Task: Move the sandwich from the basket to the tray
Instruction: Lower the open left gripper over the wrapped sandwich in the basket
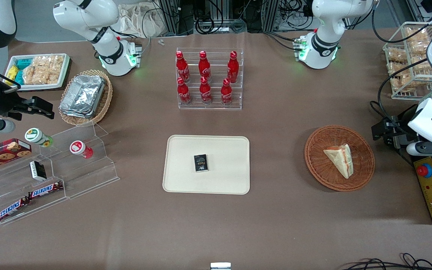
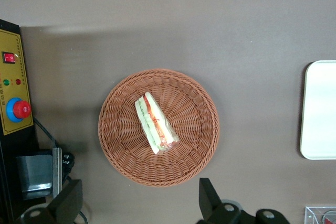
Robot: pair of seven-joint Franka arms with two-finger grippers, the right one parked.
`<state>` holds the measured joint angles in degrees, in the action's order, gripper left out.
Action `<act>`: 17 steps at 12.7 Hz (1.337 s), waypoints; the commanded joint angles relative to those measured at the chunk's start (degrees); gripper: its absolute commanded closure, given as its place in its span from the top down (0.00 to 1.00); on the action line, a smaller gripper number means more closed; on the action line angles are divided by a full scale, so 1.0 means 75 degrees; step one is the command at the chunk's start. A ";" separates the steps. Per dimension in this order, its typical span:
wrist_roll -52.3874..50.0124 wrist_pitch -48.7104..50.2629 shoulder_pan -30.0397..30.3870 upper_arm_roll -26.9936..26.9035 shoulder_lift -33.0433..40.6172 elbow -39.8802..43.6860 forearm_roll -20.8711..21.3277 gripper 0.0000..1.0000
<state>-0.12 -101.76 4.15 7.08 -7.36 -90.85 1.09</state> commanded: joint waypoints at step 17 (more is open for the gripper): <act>-0.5315 -0.4620 -0.0108 -0.0194 -0.1467 -0.3320 0.0323 1.00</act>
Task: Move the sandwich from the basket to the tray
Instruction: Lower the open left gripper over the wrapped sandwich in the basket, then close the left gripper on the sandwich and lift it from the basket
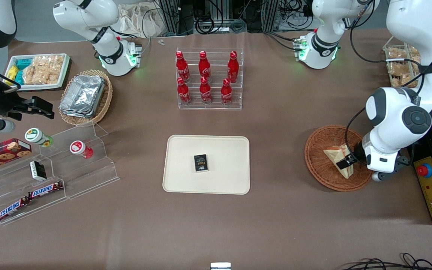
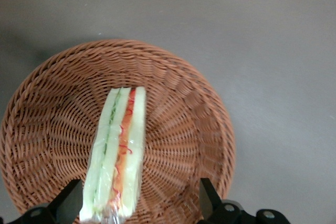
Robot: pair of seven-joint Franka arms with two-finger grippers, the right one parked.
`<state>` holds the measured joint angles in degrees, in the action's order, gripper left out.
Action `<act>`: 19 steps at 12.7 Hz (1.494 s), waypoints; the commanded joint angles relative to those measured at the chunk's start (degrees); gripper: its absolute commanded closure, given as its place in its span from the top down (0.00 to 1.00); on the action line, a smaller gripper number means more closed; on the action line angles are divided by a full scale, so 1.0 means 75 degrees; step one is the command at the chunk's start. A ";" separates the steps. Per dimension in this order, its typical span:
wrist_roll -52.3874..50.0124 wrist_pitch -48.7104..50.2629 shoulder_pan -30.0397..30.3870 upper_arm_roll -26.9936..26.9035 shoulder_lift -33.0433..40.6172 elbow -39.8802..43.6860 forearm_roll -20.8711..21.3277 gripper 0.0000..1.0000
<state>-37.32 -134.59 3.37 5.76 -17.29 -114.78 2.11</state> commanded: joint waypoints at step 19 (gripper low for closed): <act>-0.0977 0.0356 0.0019 -0.0042 -0.0905 -0.0059 0.0844 1.00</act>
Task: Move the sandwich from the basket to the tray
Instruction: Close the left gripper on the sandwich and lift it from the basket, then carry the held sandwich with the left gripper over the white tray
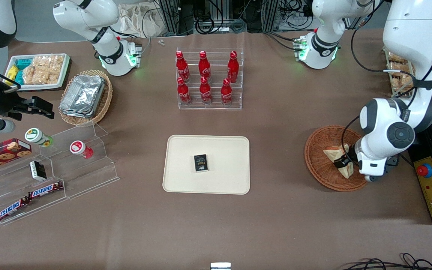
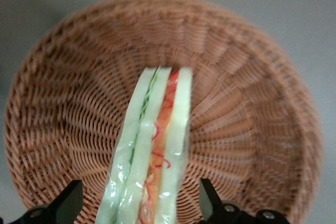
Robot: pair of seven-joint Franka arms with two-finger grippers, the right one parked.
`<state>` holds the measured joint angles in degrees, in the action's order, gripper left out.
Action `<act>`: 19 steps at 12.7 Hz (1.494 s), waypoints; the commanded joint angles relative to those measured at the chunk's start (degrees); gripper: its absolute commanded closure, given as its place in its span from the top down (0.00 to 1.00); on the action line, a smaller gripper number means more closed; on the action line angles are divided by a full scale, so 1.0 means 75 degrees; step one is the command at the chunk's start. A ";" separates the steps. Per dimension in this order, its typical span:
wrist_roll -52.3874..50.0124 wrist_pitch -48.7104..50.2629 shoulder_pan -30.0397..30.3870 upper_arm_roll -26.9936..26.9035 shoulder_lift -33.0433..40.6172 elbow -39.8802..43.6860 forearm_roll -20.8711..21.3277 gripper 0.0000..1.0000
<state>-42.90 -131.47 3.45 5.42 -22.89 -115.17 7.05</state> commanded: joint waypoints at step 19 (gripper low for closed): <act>-0.1207 0.5237 -0.0282 0.2321 -0.0931 0.6308 0.0173 0.00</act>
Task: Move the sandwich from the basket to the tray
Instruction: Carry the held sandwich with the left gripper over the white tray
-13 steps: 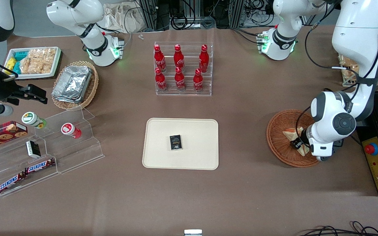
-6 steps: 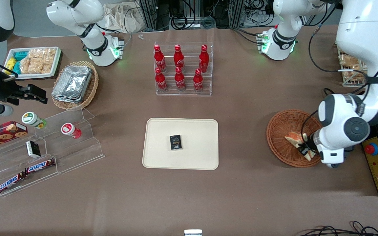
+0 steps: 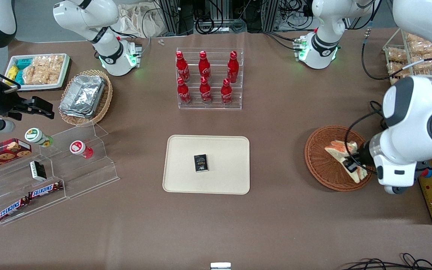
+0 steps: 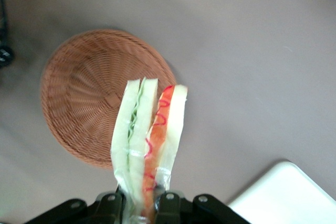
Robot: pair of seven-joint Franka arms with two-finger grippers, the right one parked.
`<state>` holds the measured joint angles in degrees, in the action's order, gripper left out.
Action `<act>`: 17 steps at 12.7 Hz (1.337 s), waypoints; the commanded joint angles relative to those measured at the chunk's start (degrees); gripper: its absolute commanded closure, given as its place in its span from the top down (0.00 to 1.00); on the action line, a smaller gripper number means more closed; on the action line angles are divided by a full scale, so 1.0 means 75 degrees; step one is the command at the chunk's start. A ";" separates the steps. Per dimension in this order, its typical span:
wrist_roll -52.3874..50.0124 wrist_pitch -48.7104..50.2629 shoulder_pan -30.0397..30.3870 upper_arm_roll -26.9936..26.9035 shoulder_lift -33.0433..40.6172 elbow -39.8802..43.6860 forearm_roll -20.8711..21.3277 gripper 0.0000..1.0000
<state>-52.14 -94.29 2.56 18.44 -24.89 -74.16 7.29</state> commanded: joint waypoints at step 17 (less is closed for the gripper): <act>0.1432 -0.2487 -0.3212 0.0588 -0.4098 0.1380 0.1020 0.32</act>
<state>-42.08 -113.37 -20.76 23.14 -53.86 -66.24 13.95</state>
